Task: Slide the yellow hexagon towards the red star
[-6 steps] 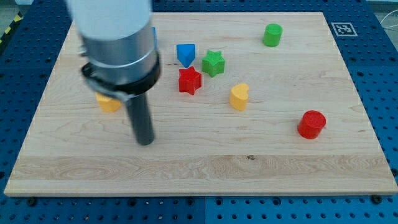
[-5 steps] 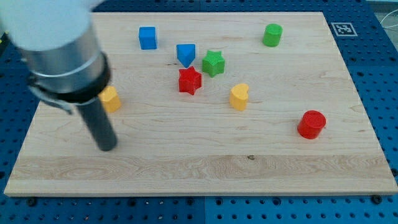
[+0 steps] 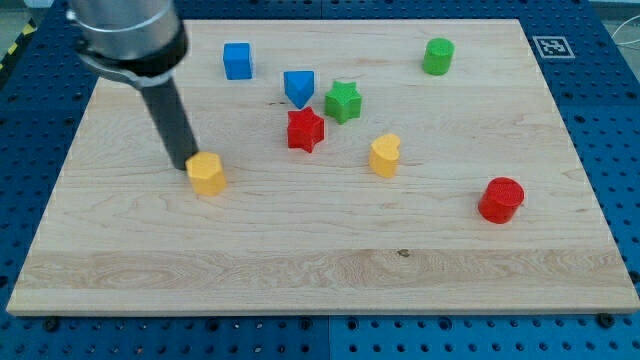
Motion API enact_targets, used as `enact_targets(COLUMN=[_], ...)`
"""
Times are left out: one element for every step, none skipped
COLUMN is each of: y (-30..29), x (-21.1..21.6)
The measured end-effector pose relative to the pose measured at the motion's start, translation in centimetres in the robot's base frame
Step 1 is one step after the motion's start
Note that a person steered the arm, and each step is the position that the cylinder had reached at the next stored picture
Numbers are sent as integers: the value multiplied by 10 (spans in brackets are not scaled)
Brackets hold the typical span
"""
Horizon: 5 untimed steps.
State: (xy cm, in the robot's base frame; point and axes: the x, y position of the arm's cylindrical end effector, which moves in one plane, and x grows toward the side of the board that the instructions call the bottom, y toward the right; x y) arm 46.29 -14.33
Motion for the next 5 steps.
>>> enact_targets(y=[19,-5,-14,-2,20], x=[5,6,16,36,57])
